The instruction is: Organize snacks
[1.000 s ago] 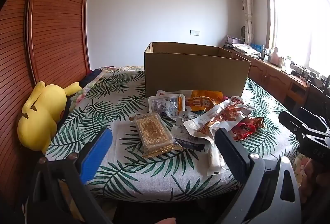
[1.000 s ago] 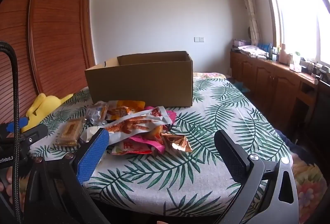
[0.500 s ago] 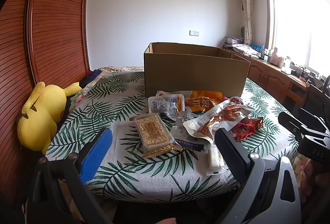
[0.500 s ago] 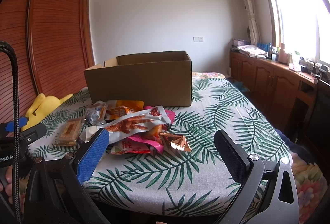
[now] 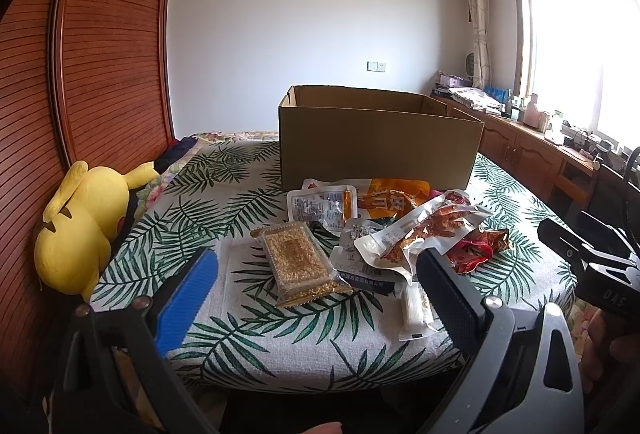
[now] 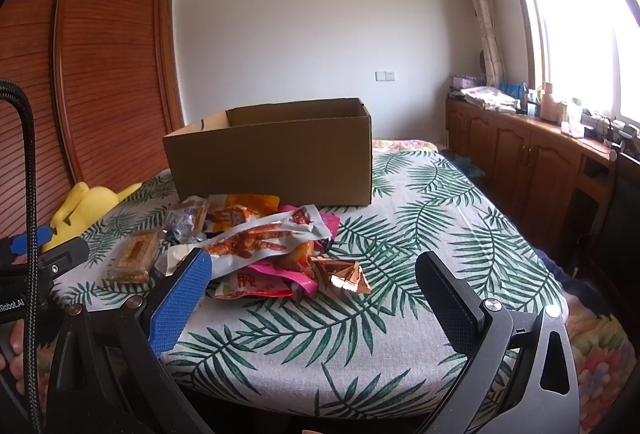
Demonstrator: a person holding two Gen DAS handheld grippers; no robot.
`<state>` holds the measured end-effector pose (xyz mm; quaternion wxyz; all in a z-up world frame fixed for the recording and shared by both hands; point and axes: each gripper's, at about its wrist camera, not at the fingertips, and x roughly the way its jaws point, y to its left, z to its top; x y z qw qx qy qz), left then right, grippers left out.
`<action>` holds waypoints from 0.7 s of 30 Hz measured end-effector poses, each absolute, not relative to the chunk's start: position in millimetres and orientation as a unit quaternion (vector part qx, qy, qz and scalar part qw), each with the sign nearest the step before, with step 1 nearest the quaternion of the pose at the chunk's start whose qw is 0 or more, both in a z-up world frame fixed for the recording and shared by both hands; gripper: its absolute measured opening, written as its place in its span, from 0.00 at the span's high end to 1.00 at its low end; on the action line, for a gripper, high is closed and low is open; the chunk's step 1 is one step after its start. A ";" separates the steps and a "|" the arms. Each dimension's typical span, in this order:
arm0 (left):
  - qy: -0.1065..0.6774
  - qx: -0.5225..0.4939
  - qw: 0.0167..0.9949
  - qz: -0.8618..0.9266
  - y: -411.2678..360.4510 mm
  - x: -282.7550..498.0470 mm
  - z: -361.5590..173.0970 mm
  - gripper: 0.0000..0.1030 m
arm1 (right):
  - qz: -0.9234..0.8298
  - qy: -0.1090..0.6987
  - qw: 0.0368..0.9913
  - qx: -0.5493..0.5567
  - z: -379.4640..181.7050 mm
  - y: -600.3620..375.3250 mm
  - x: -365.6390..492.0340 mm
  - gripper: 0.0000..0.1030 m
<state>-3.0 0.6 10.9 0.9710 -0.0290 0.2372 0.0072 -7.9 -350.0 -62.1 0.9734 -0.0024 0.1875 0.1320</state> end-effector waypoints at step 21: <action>0.235 -0.026 0.972 0.005 0.0 -1.3 12.0 0.02 | 0.130 0.187 0.974 -0.002 -61.0 -350.1 -7.7 0.00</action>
